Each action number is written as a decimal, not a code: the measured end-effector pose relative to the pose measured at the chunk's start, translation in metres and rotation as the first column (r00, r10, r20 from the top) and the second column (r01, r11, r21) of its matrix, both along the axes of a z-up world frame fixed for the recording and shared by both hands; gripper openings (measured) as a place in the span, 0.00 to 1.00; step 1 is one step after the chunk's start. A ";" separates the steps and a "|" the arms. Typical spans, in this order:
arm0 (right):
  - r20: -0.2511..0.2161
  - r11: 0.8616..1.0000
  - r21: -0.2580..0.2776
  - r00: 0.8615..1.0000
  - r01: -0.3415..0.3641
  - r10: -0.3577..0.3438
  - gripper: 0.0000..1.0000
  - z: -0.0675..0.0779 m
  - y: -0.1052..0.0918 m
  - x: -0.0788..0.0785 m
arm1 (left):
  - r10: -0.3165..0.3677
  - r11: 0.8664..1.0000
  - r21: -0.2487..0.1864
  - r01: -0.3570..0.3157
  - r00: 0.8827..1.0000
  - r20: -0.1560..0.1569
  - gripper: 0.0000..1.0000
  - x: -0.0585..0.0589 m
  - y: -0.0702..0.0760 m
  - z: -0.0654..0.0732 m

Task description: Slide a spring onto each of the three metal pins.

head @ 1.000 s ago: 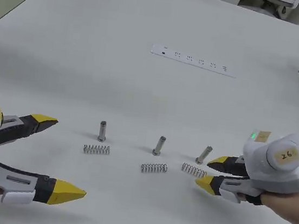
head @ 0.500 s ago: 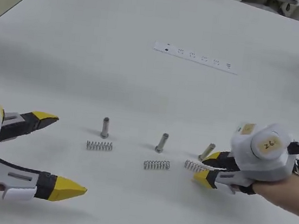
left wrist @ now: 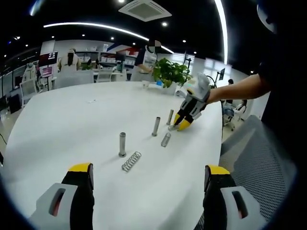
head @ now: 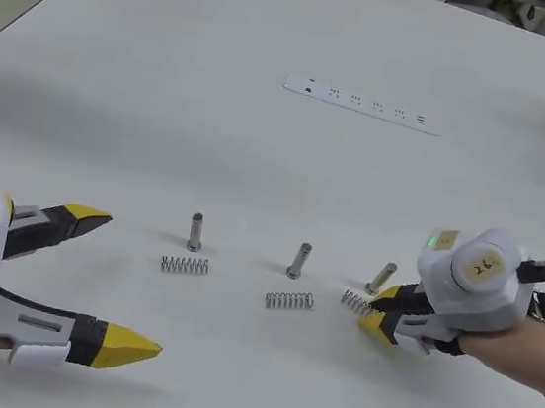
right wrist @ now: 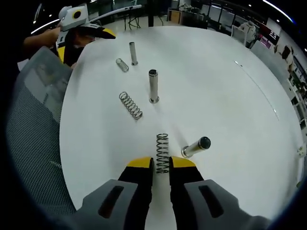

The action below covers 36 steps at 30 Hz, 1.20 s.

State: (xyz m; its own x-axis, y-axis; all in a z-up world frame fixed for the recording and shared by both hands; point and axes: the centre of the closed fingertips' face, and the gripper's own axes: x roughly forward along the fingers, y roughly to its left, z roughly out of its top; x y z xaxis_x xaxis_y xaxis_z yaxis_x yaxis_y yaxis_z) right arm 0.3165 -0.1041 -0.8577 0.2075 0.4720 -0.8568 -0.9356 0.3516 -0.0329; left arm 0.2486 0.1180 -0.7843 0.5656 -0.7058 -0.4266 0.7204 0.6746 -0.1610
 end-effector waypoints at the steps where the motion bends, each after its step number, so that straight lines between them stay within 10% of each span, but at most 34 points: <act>1: -0.001 1.000 0.001 1.000 0.003 -0.003 0.09 0.000 0.000 0.000 | -0.001 1.000 -0.001 0.001 1.000 0.000 0.93 0.000 0.000 0.000; 36: 0.070 0.959 0.016 0.958 -0.282 0.280 0.08 0.052 0.034 -0.044 | -0.149 0.988 -0.045 0.149 0.989 -0.001 0.81 -0.010 -0.030 0.014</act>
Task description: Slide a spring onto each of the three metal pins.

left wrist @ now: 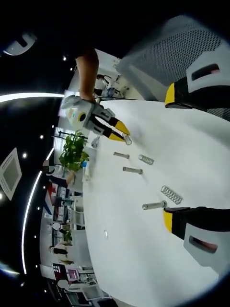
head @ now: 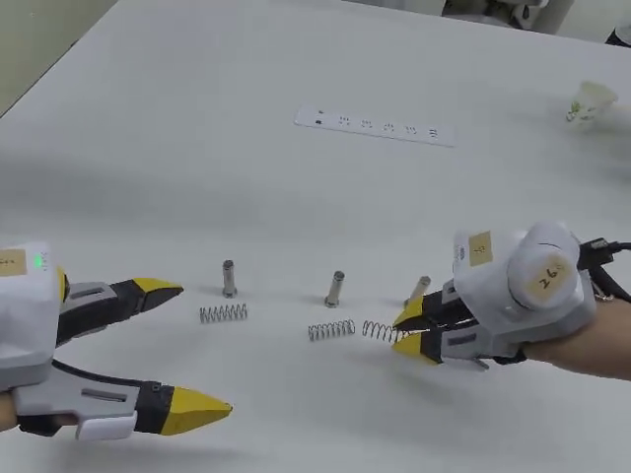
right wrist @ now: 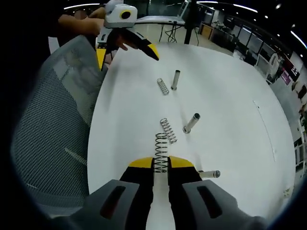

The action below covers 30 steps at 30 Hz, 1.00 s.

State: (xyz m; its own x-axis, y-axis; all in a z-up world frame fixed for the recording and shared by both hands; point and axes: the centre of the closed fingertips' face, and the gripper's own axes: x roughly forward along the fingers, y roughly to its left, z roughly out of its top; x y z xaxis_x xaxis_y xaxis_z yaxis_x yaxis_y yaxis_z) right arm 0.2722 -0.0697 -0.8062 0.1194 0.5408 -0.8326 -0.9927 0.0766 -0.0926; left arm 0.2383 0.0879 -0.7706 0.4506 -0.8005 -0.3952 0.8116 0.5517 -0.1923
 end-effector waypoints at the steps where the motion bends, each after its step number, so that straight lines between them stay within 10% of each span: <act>1: 0.000 1.000 -0.005 1.000 -0.003 0.003 0.08 -0.001 0.000 -0.001 | -0.010 1.000 0.001 0.010 1.000 0.006 0.80 0.001 0.000 0.002; 11: 0.016 1.000 -0.005 0.999 -0.028 0.028 0.08 0.007 0.005 -0.001 | -0.109 0.994 -0.029 0.109 0.994 0.030 0.70 0.007 -0.019 0.013; 17: 0.020 0.998 -0.015 0.998 -0.058 0.058 0.08 0.009 0.009 -0.006 | -0.247 0.968 -0.020 0.249 0.968 0.047 0.61 -0.001 -0.038 0.014; 30: 0.032 0.994 0.000 0.994 -0.106 0.106 0.08 0.020 0.028 -0.016 | -0.296 0.948 -0.110 0.300 0.954 0.053 0.40 0.009 -0.073 0.019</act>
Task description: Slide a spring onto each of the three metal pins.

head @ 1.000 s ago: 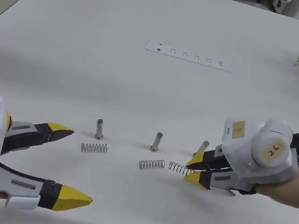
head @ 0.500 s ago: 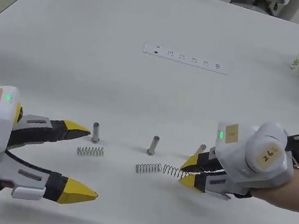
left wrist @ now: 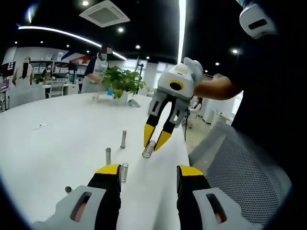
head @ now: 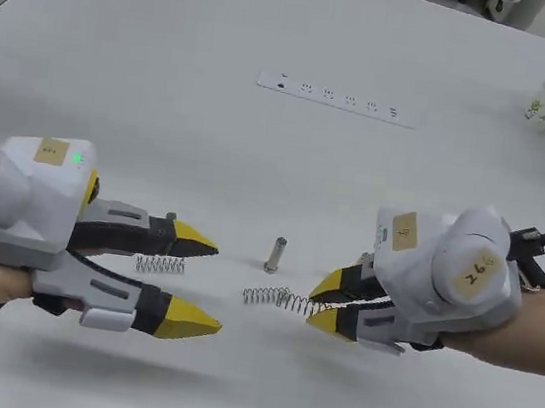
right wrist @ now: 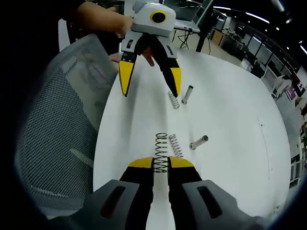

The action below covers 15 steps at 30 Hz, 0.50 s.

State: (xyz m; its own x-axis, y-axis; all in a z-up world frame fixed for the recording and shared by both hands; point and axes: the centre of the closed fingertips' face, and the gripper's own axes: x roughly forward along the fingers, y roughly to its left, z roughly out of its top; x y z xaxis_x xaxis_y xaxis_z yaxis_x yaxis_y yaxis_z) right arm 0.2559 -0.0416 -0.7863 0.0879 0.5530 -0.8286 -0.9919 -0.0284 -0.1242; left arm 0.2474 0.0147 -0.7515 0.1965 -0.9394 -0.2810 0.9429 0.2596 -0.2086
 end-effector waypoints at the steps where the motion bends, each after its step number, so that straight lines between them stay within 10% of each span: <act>1: 0.002 1.000 -0.001 1.000 -0.003 0.003 0.08 0.000 0.001 0.000 | -0.003 1.000 0.002 0.003 1.000 0.000 0.39 0.000 -0.002 -0.001; 15: -0.005 0.999 0.042 1.000 -0.005 0.005 0.08 0.013 0.009 -0.002 | -0.019 0.997 -0.070 0.018 1.000 -0.008 0.24 0.012 -0.031 0.003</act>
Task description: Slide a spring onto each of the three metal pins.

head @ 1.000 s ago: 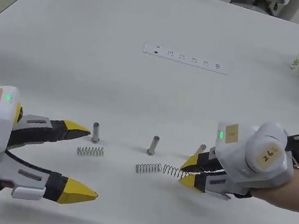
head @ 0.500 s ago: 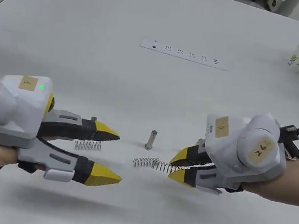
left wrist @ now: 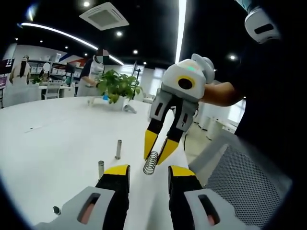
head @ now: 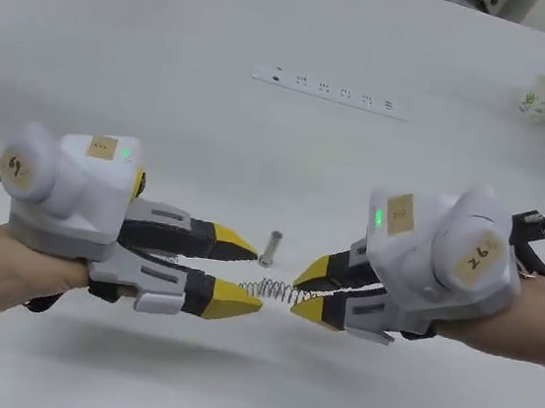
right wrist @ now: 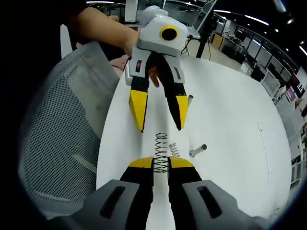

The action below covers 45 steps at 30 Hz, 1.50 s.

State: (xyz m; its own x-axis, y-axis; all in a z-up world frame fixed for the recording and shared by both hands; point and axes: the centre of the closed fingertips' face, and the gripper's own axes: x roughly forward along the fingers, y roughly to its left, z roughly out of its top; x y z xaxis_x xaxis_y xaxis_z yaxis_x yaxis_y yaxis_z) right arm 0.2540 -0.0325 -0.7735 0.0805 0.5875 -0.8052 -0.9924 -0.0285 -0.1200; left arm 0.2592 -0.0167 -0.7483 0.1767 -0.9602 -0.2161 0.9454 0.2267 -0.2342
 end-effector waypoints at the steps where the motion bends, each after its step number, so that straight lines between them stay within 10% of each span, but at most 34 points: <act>1: -0.002 1.000 0.004 1.000 0.001 -0.001 0.08 0.001 0.000 0.000 | -0.002 1.000 0.001 0.002 1.000 0.000 0.24 0.000 -0.001 0.000; 45: -0.045 0.999 0.031 0.999 0.014 -0.012 0.08 -0.008 -0.004 -0.017 | -0.069 0.997 0.023 0.070 0.997 -0.017 0.02 -0.018 -0.024 -0.017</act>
State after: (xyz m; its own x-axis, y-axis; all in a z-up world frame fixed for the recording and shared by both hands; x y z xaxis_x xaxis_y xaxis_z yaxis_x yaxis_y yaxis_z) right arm 0.2374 -0.0367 -0.7811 0.0524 0.6114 -0.7896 -0.9970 -0.0127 -0.0760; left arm 0.2412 -0.0406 -0.7650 0.1061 -0.9646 -0.2413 0.9552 0.1663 -0.2448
